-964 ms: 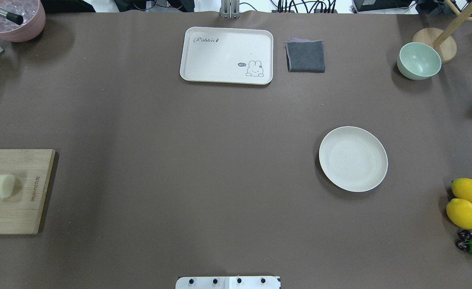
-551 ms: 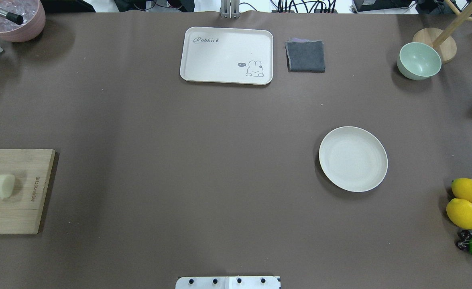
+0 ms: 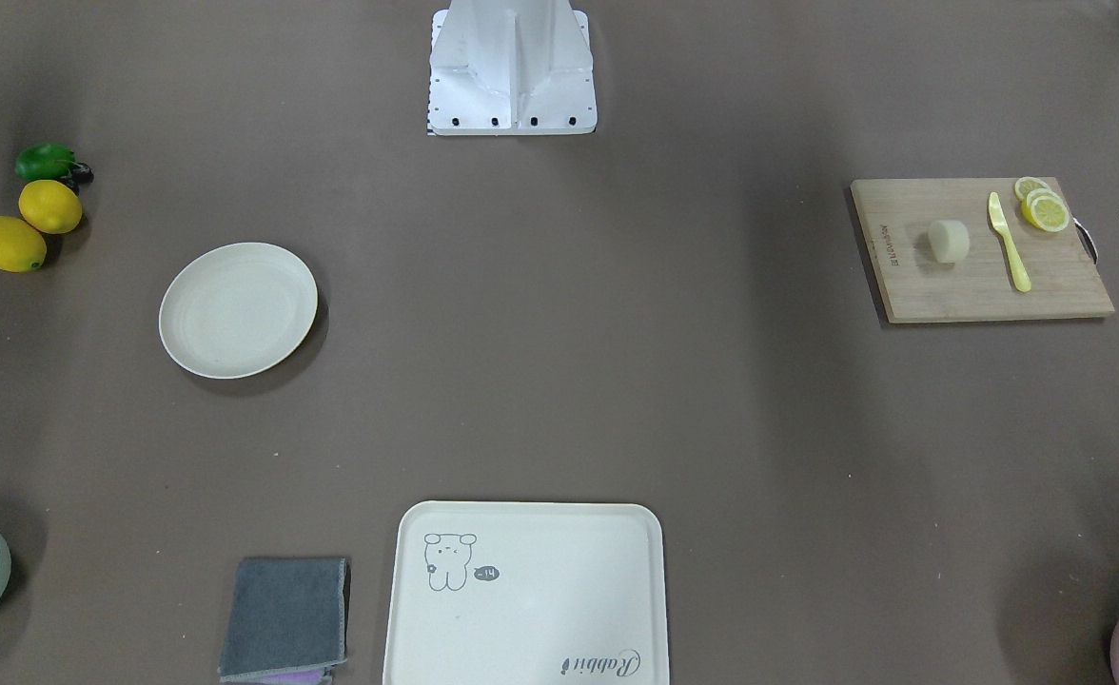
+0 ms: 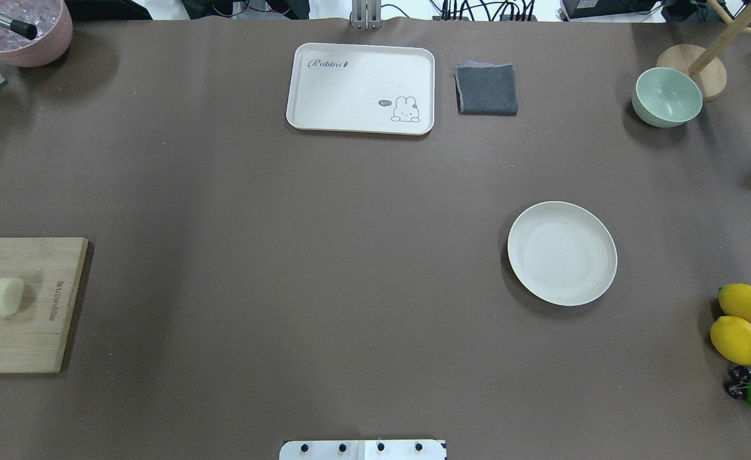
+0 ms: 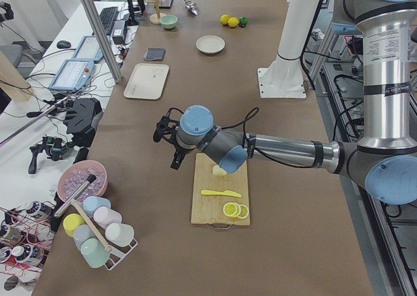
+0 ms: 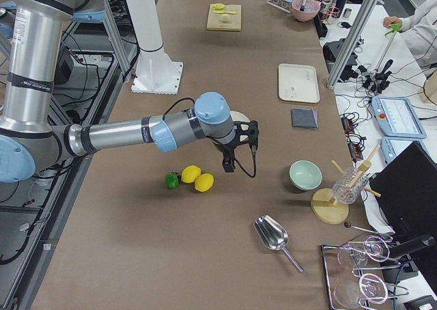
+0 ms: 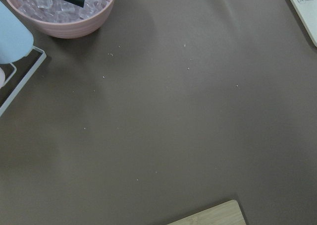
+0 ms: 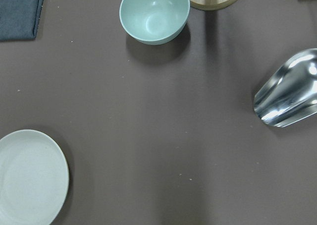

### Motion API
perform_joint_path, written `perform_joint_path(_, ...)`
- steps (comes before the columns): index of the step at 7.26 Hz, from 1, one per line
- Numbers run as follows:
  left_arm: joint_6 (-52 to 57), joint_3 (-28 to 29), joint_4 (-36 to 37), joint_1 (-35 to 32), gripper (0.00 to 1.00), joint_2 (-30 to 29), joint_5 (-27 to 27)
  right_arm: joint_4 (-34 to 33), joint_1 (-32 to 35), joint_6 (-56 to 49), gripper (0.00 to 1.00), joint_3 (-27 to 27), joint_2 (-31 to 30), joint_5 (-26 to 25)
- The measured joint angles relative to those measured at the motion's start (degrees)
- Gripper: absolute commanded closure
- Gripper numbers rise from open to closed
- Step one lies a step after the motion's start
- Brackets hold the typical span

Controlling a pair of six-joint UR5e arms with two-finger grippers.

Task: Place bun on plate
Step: 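Reach the right gripper to the rim of the white plate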

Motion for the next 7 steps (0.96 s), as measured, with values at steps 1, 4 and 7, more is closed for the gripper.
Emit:
perform_joint_path(1, -0.22, -0.23, -0.02, 0.36, 0.02, -0.06, -0.01, 5.64, -5.85, 9.40, 0.00, 0.02, 0.03, -2.05)
perform_joint_path(4, -0.52, -1.11, -0.10, 1.07, 0.02, -0.01, -0.02, 19.77, -25.47, 33.42, 0.02, -0.99, 0.27, -15.47)
perform_joint_path(7, -0.52, -1.85, -0.33, 1.10, 0.02, 0.27, -0.02, 30.68, -39.02, 44.49, 0.24, -10.89, 6.58, -28.42)
